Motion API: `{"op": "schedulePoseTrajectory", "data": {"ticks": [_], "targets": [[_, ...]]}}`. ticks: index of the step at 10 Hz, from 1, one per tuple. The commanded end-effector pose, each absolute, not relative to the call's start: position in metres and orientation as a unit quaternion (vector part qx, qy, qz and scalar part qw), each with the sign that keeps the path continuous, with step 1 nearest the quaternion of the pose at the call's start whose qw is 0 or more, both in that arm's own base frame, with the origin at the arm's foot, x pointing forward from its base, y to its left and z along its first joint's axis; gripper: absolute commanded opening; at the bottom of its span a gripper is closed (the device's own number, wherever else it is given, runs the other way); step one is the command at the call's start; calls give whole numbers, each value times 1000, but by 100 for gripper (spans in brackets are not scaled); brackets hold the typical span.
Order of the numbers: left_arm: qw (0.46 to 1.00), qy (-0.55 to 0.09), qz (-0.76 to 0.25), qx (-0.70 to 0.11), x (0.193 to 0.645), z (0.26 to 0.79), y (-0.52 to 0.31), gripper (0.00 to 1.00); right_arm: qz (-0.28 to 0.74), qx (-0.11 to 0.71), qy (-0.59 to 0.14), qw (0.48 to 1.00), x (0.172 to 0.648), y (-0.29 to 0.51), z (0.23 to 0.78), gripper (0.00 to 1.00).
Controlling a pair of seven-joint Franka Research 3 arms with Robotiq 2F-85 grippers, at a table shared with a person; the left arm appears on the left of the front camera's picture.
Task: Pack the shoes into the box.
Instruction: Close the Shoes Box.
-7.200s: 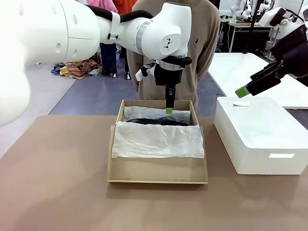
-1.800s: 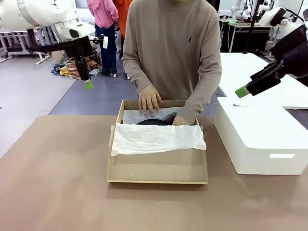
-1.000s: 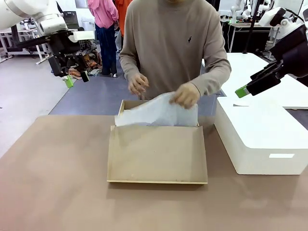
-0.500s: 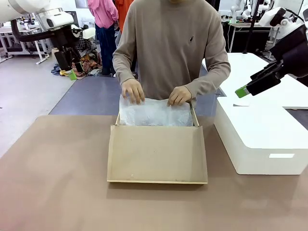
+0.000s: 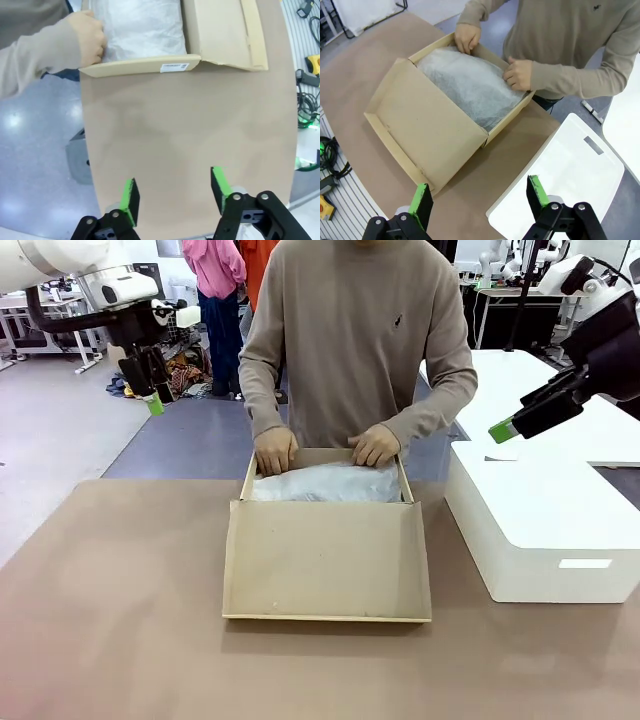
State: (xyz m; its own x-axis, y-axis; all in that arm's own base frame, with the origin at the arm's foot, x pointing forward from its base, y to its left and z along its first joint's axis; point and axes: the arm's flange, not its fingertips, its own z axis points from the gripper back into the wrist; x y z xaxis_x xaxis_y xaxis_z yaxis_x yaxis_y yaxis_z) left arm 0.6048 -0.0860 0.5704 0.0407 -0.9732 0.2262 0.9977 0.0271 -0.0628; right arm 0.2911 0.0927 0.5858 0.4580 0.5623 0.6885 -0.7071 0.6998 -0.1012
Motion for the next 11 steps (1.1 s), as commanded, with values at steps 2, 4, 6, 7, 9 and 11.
{"op": "schedulePoseTrajectory", "data": {"ticks": [2, 4, 6, 7, 9, 11], "targets": [[717, -64, -685, -115, 596, 570, -85, 7, 376, 105, -362, 847, 291, 93, 586, 100], [716, -67, -686, -114, 595, 569, -90, 0, 376, 105, -362, 847, 291, 93, 586, 100], [715, -70, -687, -114, 592, 569, -93, 0, 376, 105, -362, 847, 291, 93, 586, 100], [715, -72, -686, -115, 592, 569, -93, 0, 376, 105, -362, 847, 291, 93, 586, 100], [725, -78, -673, -121, 594, 569, -91, 0, 376, 105, -362, 847, 291, 93, 586, 100], [713, -66, -689, -113, 601, 573, -93, 0, 376, 105, -362, 847, 291, 93, 586, 100]]}}
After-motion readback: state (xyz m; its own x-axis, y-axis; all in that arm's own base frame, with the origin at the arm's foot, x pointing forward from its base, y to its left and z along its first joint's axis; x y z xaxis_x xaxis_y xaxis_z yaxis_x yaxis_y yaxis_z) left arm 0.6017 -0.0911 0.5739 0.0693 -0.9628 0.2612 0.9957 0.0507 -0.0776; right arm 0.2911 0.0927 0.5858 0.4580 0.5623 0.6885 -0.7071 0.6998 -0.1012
